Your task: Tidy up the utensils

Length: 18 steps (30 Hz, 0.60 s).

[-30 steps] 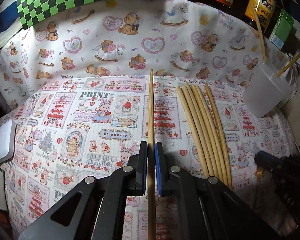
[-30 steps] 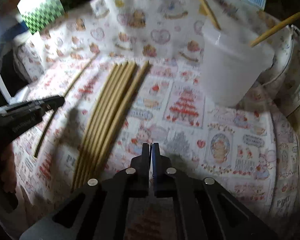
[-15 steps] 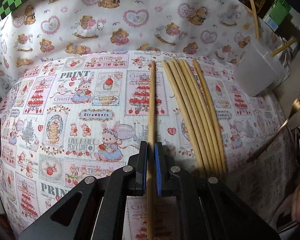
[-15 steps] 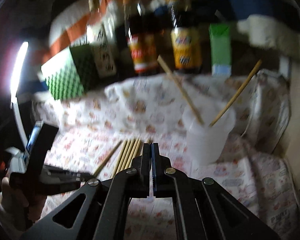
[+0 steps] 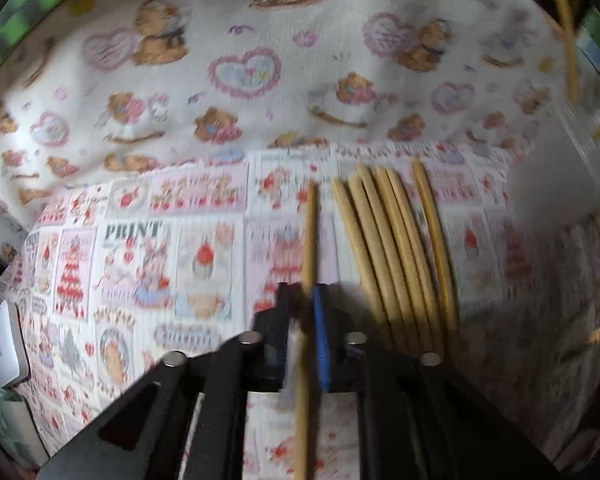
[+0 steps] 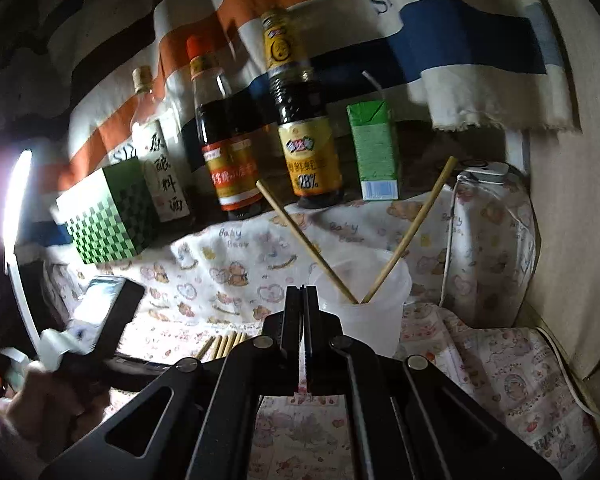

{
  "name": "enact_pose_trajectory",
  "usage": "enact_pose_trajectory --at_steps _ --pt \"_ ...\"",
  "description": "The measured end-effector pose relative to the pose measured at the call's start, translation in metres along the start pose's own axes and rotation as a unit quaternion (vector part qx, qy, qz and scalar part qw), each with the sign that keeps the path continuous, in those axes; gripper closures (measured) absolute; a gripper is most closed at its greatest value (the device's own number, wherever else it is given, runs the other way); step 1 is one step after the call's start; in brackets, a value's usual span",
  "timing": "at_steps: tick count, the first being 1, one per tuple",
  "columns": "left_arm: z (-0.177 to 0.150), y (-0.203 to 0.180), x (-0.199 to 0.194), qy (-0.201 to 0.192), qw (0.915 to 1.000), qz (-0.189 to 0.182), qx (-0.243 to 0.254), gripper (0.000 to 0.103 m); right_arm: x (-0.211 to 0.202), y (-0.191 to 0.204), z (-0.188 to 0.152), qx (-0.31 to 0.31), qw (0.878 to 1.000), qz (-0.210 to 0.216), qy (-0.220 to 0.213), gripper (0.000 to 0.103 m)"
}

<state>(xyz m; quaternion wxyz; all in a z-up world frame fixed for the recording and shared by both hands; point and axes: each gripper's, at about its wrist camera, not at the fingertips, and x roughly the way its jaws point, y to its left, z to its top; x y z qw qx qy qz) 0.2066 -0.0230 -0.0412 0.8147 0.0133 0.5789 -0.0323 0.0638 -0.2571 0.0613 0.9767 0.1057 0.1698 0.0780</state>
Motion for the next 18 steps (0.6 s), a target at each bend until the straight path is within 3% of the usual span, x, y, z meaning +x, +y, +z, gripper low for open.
enact_pose_trajectory --at_steps 4,9,11,14,18 --pt "0.006 -0.008 -0.033 -0.063 0.9979 0.018 -0.004 0.097 -0.007 -0.011 0.005 0.020 1.000 -0.003 -0.017 0.101" --pt "-0.001 -0.012 -0.111 -0.147 0.9891 -0.001 -0.009 0.097 -0.022 -0.029 0.012 0.065 0.996 0.016 -0.058 0.101" --pt "-0.007 -0.010 -0.151 -0.195 0.9807 -0.003 -0.010 0.097 -0.028 -0.035 0.014 0.076 0.994 0.023 -0.074 0.101" --pt "-0.018 -0.012 -0.212 -0.286 0.9579 -0.010 -0.028 0.098 -0.036 -0.040 0.016 0.084 0.992 0.022 -0.096 0.101" --pt "-0.025 -0.019 -0.265 -0.357 0.9326 -0.045 -0.032 0.098 -0.039 -0.047 0.019 0.095 0.988 0.012 -0.121 0.101"
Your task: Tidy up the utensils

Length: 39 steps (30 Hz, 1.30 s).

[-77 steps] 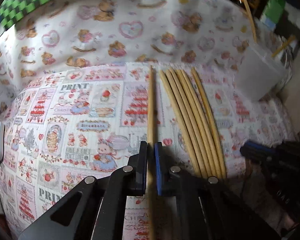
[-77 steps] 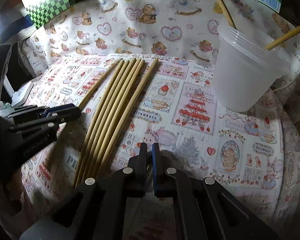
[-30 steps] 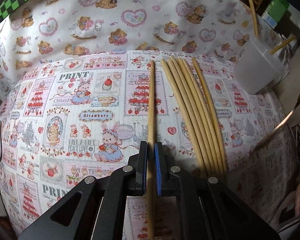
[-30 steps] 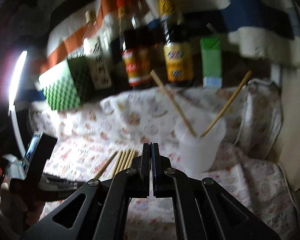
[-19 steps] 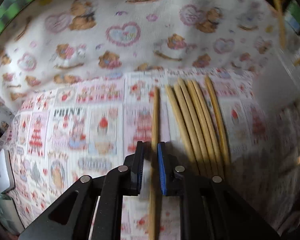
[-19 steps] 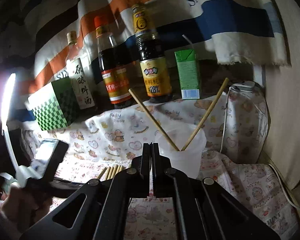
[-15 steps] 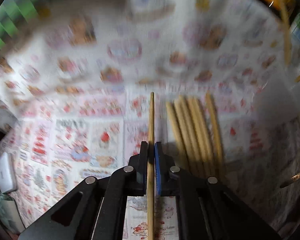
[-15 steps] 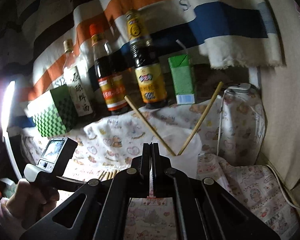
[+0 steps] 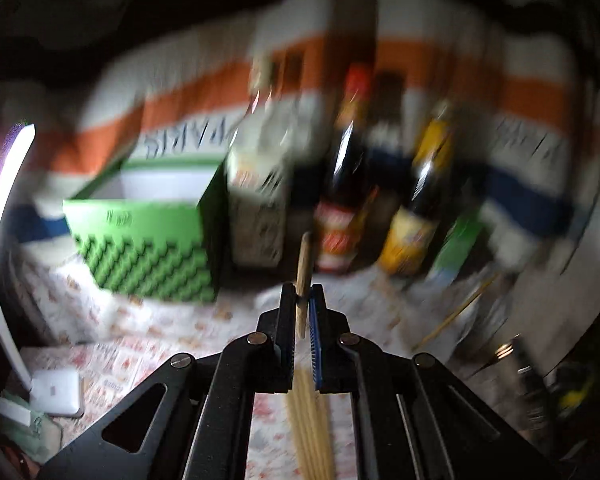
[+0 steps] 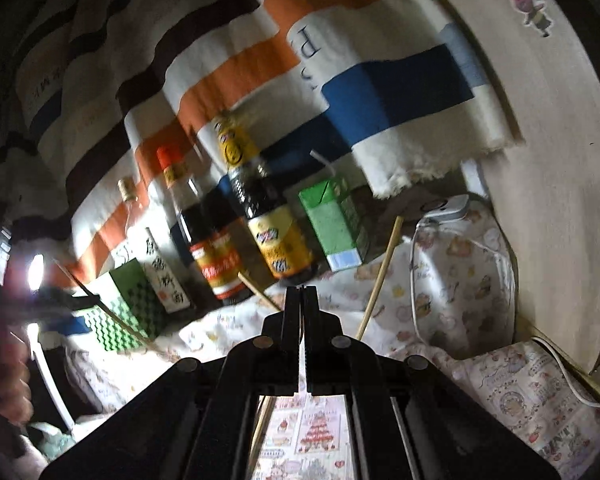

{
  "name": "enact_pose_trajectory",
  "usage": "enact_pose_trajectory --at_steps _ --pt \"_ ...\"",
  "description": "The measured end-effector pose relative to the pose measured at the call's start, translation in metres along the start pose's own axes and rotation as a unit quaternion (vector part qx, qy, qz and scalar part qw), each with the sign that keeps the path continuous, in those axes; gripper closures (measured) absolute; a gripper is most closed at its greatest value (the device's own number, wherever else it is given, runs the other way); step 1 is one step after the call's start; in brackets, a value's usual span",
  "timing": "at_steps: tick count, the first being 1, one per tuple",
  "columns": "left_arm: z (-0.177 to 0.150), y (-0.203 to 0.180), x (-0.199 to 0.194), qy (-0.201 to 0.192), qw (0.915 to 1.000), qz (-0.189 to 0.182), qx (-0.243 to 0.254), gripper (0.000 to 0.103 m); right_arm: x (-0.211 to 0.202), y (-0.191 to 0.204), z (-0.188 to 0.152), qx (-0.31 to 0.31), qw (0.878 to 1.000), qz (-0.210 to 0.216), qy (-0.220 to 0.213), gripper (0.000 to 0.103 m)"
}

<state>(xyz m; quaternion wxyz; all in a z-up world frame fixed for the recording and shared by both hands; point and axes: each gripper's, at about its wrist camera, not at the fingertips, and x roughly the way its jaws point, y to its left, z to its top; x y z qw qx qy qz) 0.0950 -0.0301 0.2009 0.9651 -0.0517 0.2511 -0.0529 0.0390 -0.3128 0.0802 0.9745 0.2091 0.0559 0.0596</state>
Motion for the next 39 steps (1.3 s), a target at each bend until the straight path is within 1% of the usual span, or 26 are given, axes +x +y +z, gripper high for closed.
enact_pose_trajectory --at_steps 2,5,7,8,9,10,11,15,17,19,21,23,26,29,33,35,39 --pt "0.014 -0.013 -0.006 -0.019 0.9994 -0.028 0.006 0.098 0.004 -0.001 0.005 -0.012 1.000 -0.022 -0.014 0.101" --pt "0.022 -0.033 -0.003 -0.041 0.9967 -0.069 0.014 0.098 0.010 -0.011 0.019 0.012 0.999 -0.034 -0.032 0.101" --pt "0.023 -0.044 0.002 -0.060 0.9939 -0.093 0.004 0.098 0.011 -0.018 0.026 0.020 0.997 -0.044 -0.054 0.101" --pt "0.024 -0.046 0.005 -0.070 0.9923 -0.101 -0.005 0.098 0.012 -0.018 0.027 0.008 0.996 -0.060 -0.068 0.101" --pt "0.023 -0.051 0.008 -0.075 0.9914 -0.108 -0.008 0.098 0.015 -0.016 0.025 -0.014 0.993 -0.088 -0.075 0.101" --pt "0.023 -0.055 0.015 -0.073 0.9906 -0.116 -0.009 0.098 0.018 -0.015 0.022 -0.029 0.991 -0.103 -0.078 0.101" --pt "0.023 -0.059 0.021 -0.069 0.9898 -0.124 -0.011 0.098 0.023 -0.016 0.019 -0.038 0.991 -0.108 -0.075 0.101" --pt "0.017 -0.069 0.046 -0.052 0.9877 -0.145 -0.026 0.098 0.038 -0.021 0.008 -0.035 0.993 -0.100 -0.054 0.101" --pt "0.010 -0.072 0.057 -0.045 0.9869 -0.151 -0.034 0.098 0.045 -0.020 0.002 -0.042 0.993 -0.096 -0.046 0.101" --pt "0.005 -0.076 0.072 -0.028 0.9874 -0.151 -0.039 0.098 0.051 -0.020 -0.003 -0.040 0.994 -0.091 -0.034 0.101" --pt "-0.002 -0.077 0.083 -0.021 0.9870 -0.152 -0.047 0.098 0.059 -0.026 -0.007 -0.018 0.997 -0.077 -0.004 0.101" --pt "-0.009 -0.079 0.093 -0.014 0.9873 -0.152 -0.043 0.098 0.065 -0.032 -0.009 0.008 0.998 -0.061 0.016 0.101" --pt "-0.017 -0.079 0.105 -0.008 0.9874 -0.152 -0.044 0.098 0.070 -0.038 -0.010 0.025 0.998 -0.054 0.030 0.101" --pt "-0.025 -0.078 0.118 0.008 0.9849 -0.164 -0.055 0.098 0.076 -0.046 -0.012 0.053 0.996 -0.045 0.048 0.101" --pt "-0.035 -0.079 0.132 0.025 0.9853 -0.159 -0.057 0.098 0.080 -0.050 -0.014 0.063 0.995 -0.046 0.058 0.101" --pt "-0.040 -0.083 0.136 0.030 0.9878 -0.146 -0.046 0.098 0.083 -0.051 -0.016 0.063 0.995 -0.047 0.063 0.101" --pt "-0.048 -0.088 0.141 0.036 0.9888 -0.139 -0.040 0.098 0.088 -0.050 -0.020 0.055 0.995 -0.051 0.072 0.101"
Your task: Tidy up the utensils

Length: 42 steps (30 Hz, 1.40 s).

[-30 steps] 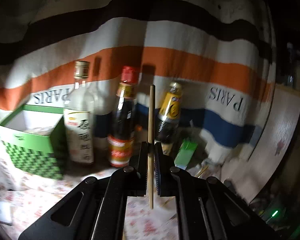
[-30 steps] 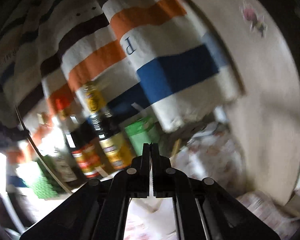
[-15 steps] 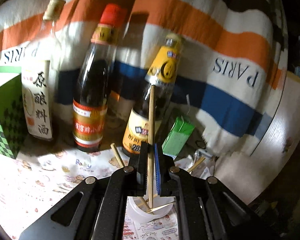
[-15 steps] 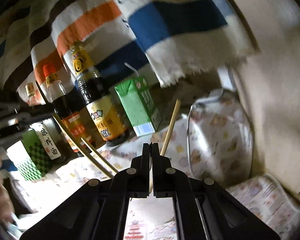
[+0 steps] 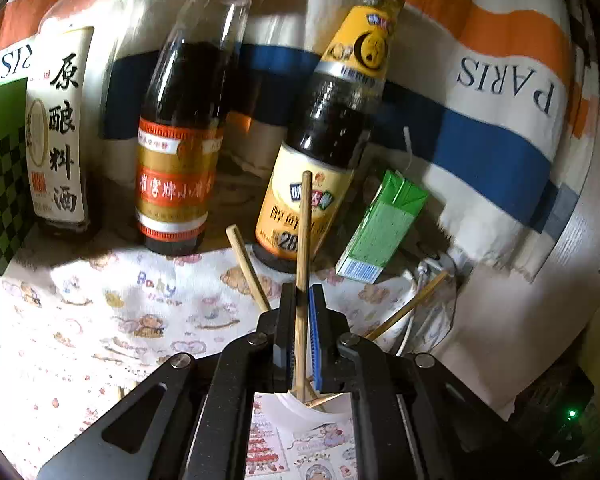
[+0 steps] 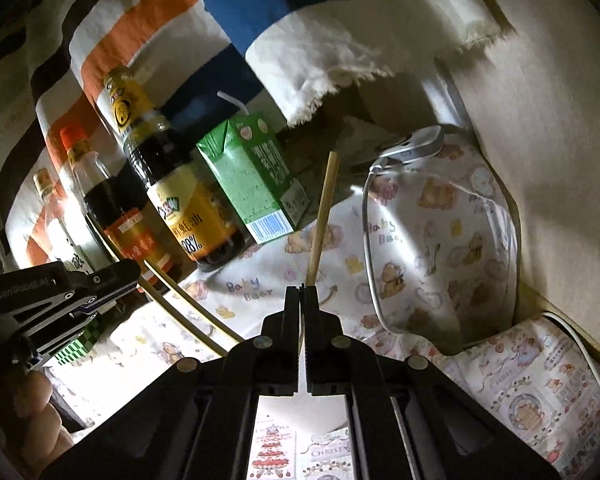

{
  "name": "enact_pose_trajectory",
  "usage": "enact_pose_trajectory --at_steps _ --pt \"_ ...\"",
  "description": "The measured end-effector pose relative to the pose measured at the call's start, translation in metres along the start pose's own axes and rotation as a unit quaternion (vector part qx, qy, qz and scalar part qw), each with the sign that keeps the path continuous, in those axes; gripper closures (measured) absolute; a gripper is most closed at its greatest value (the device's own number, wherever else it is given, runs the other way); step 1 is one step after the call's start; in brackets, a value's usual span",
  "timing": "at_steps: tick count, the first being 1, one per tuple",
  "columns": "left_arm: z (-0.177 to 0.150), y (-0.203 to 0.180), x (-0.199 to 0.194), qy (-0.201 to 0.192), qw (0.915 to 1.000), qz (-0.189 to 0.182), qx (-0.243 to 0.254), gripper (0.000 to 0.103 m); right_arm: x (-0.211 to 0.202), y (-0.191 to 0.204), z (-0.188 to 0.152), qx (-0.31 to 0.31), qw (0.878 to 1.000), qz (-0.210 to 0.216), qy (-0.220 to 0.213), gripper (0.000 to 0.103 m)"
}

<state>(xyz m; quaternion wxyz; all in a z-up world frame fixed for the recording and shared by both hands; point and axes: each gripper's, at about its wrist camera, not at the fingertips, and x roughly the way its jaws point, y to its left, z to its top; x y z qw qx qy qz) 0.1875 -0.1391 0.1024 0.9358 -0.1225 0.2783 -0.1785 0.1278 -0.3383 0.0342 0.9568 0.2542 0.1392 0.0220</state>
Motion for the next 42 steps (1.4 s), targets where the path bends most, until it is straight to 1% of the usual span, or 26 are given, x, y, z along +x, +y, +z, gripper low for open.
enact_pose_trajectory --at_steps 8,14,19,21,24,26,27,28,29,30,33,34,35,36,38,39,42 --pt "-0.010 0.004 0.018 0.026 0.9996 0.001 -0.009 0.098 0.007 0.004 -0.005 -0.023 1.000 -0.015 0.008 0.101" --pt "-0.012 0.012 0.018 0.021 0.9997 -0.001 -0.015 0.097 0.009 0.012 -0.009 -0.059 0.998 -0.036 0.010 0.101" --pt "-0.013 0.013 0.018 0.023 0.9997 -0.001 -0.005 0.097 0.010 0.013 -0.010 -0.058 0.998 -0.029 0.014 0.101" --pt "-0.014 0.013 0.018 0.017 0.9998 0.002 0.001 0.097 0.010 0.011 -0.009 -0.054 0.998 -0.023 0.017 0.100" --pt "-0.014 0.015 0.014 0.009 0.9998 0.013 0.012 0.091 0.009 0.010 -0.008 -0.050 0.998 -0.019 0.012 0.099" --pt "-0.013 0.022 0.008 -0.001 0.9999 0.013 0.008 0.080 0.009 0.010 -0.008 -0.052 0.998 -0.016 0.014 0.098" --pt "-0.011 0.026 0.005 -0.005 0.9999 0.012 0.005 0.077 0.009 0.010 -0.008 -0.052 0.998 -0.015 0.014 0.095" --pt "-0.010 0.029 0.002 -0.008 0.9999 0.012 0.004 0.072 0.009 0.010 -0.008 -0.051 0.998 -0.014 0.014 0.093" --pt "-0.009 0.032 -0.002 -0.012 0.9998 0.012 0.004 0.068 0.008 0.010 -0.008 -0.050 0.999 -0.013 0.013 0.087" --pt "-0.008 0.034 -0.007 -0.015 0.9998 0.013 0.006 0.067 0.007 0.011 -0.008 -0.050 0.999 -0.012 0.011 0.078" --pt "-0.007 0.040 -0.024 -0.029 0.9992 0.023 0.015 0.061 0.002 0.011 -0.008 -0.046 0.999 -0.008 0.003 0.068" --pt "-0.007 0.043 -0.030 -0.034 0.9989 0.028 0.016 0.057 -0.001 0.011 -0.007 -0.044 0.999 -0.006 0.001 0.065" --pt "-0.009 0.047 -0.038 -0.039 0.9985 0.035 0.016 0.055 -0.004 0.010 -0.006 -0.041 0.999 -0.003 -0.001 0.054" --pt "-0.010 0.049 -0.045 -0.042 0.9981 0.040 0.018 0.054 -0.007 0.010 -0.005 -0.037 0.999 -0.002 -0.005 0.048" --pt "-0.013 0.053 -0.057 -0.042 0.9969 0.058 0.031 0.053 -0.016 0.009 -0.002 -0.031 0.999 -0.001 -0.018 0.048" --pt "-0.015 0.055 -0.063 -0.040 0.9956 0.072 0.045 0.053 -0.019 0.009 0.000 -0.031 0.999 0.000 -0.020 0.047" --pt "-0.025 0.059 -0.085 -0.061 0.9871 0.122 0.084 0.053 -0.032 0.013 0.003 -0.036 0.999 -0.002 -0.028 0.042"
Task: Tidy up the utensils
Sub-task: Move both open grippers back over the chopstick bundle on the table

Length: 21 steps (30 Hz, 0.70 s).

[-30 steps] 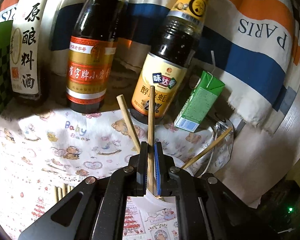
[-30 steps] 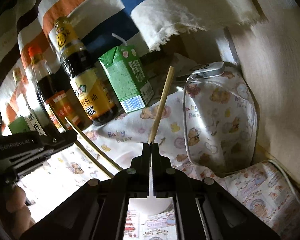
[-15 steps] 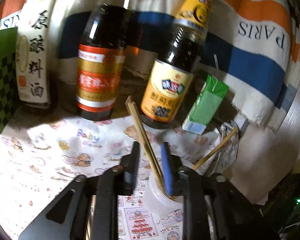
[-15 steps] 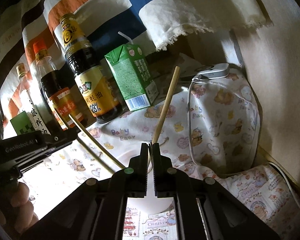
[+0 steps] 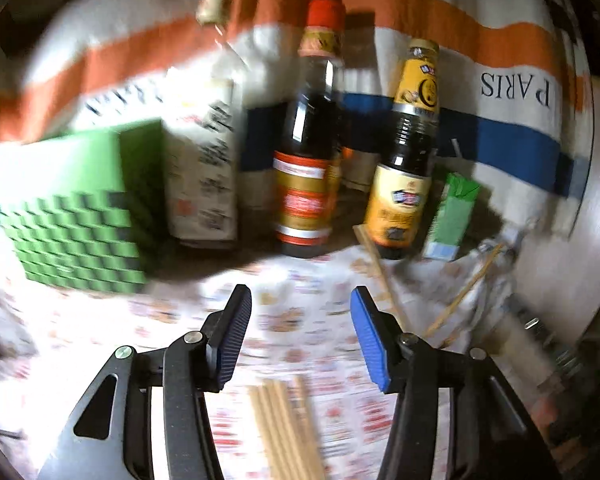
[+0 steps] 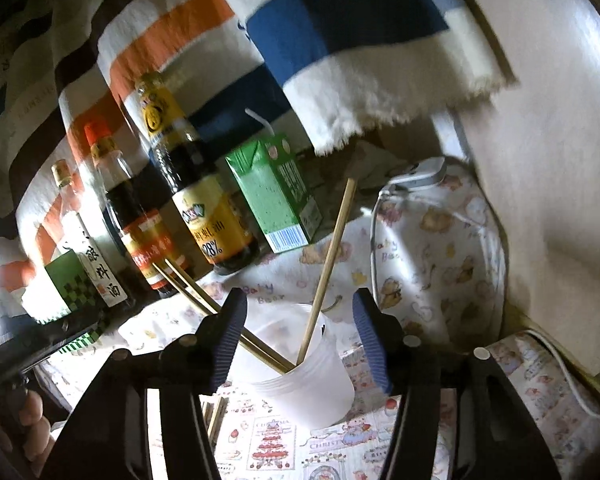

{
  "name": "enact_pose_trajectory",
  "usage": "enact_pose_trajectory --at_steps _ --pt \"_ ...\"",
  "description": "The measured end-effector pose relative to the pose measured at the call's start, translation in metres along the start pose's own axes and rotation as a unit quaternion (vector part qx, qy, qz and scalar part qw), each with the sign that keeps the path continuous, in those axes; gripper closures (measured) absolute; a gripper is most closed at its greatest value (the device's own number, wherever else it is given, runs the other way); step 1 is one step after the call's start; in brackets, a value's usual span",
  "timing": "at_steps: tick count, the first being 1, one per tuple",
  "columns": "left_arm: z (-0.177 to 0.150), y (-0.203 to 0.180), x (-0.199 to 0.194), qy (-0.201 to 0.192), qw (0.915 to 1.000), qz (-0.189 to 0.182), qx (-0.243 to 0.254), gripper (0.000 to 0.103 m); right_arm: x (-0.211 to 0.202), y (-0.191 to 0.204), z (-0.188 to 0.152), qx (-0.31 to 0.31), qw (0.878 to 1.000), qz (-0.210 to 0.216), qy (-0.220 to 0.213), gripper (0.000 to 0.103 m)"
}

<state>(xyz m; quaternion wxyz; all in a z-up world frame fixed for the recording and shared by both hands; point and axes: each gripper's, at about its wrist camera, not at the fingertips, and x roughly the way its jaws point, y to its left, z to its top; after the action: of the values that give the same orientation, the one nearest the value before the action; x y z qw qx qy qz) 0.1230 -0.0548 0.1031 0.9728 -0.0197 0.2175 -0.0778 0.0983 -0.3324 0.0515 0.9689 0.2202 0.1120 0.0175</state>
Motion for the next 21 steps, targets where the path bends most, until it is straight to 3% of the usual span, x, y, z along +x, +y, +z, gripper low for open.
enact_pose_trajectory --at_steps 2,7,11,14,21 --pt "-0.004 0.004 -0.007 0.000 0.9999 0.014 0.008 0.047 -0.009 0.002 0.001 -0.002 1.000 0.003 -0.008 0.041" --pt "-0.018 0.027 -0.024 0.001 0.9996 0.014 -0.024 0.036 -0.024 0.007 0.002 0.004 1.000 0.025 -0.011 0.038" --pt "-0.033 0.034 -0.029 0.001 0.9997 0.019 -0.013 0.019 -0.022 0.011 -0.002 0.001 1.000 0.029 0.001 0.038" --pt "-0.041 0.035 -0.021 0.006 0.9990 0.044 0.004 0.018 -0.015 0.015 -0.009 -0.016 1.000 0.017 0.009 0.037" --pt "-0.058 0.066 -0.010 0.033 0.9975 0.035 -0.052 0.003 -0.005 0.022 -0.021 -0.031 0.999 0.012 0.030 0.036"
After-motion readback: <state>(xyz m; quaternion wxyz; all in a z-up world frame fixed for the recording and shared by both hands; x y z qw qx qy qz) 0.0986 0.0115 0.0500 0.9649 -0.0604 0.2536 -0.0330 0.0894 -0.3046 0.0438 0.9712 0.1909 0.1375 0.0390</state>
